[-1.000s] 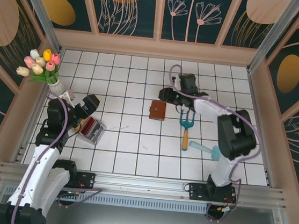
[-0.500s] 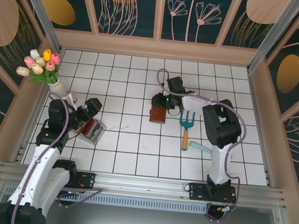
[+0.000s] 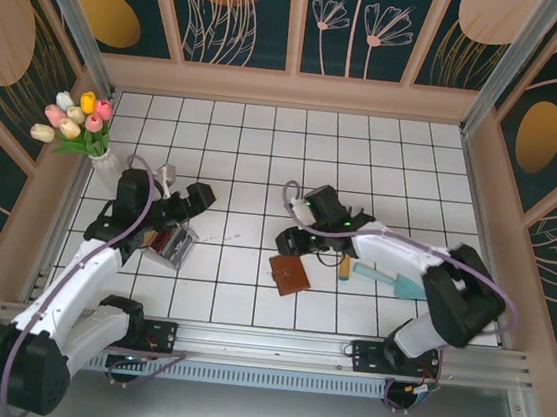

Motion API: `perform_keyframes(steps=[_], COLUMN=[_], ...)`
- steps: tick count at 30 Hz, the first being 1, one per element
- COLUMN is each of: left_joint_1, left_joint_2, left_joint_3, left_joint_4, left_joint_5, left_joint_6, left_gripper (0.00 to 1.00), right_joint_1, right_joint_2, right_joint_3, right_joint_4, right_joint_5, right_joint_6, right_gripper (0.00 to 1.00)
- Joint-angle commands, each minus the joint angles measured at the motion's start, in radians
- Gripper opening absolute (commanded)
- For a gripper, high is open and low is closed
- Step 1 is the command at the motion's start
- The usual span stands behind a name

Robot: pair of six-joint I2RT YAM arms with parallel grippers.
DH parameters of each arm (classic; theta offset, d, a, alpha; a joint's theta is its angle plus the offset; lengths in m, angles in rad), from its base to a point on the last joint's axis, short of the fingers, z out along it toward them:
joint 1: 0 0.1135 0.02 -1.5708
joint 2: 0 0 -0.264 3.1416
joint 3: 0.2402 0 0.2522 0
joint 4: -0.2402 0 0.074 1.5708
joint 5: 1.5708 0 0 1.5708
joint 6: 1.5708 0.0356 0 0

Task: Put the credit cards into the card holder

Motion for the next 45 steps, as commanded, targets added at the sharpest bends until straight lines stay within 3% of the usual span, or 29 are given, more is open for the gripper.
perform_keyframes(steps=[1,3,9,17,21,25,29,32,39,45], left_joint_1=[-0.078,-0.115,-0.158,-0.160,-0.160,-0.161,-0.184,-0.217,-0.325,-0.351], left_joint_2=[0.052,0.092,0.172,0.184,0.163,0.168,0.244,0.330,0.650,0.872], left_joint_3=[0.034,0.034,0.043,0.064,0.049,0.025,0.069,0.127,0.371,0.534], left_joint_4=[0.035,0.063,0.112,0.093,0.078,0.110,0.119,0.117,0.054,0.004], left_joint_5=[-0.037,-0.057,-0.085,-0.112,-0.119,-0.108,-0.084,-0.091,-0.085,-0.057], left_joint_6=[0.020,0.008,-0.012,-0.009,-0.011,-0.024,-0.007,0.017,0.130,0.178], left_gripper=[0.98,0.98,0.99,0.99,0.99,0.96,0.88,0.88,0.81,0.76], right_joint_1=[-0.024,-0.019,0.003,0.004,0.002,0.001,-0.050,-0.108,-0.144,-0.034], right_joint_2=[-0.116,-0.165,-0.210,-0.024,0.054,0.138,0.148,0.117,-0.094,-0.224], right_joint_3=[-0.097,-0.163,-0.274,-0.223,-0.152,-0.033,-0.032,-0.058,-0.181,-0.304], right_joint_4=[-0.043,-0.032,-0.043,0.051,0.074,0.018,0.095,0.129,0.205,0.265], right_joint_5=[0.044,-0.028,-0.085,-0.064,-0.003,0.140,0.164,0.210,0.056,-0.138], right_joint_6=[0.109,0.131,0.165,0.029,-0.040,-0.086,-0.029,0.088,0.224,0.298], right_gripper=[0.36,0.34,0.32,0.30,0.30,0.30,0.30,0.30,0.31,0.25])
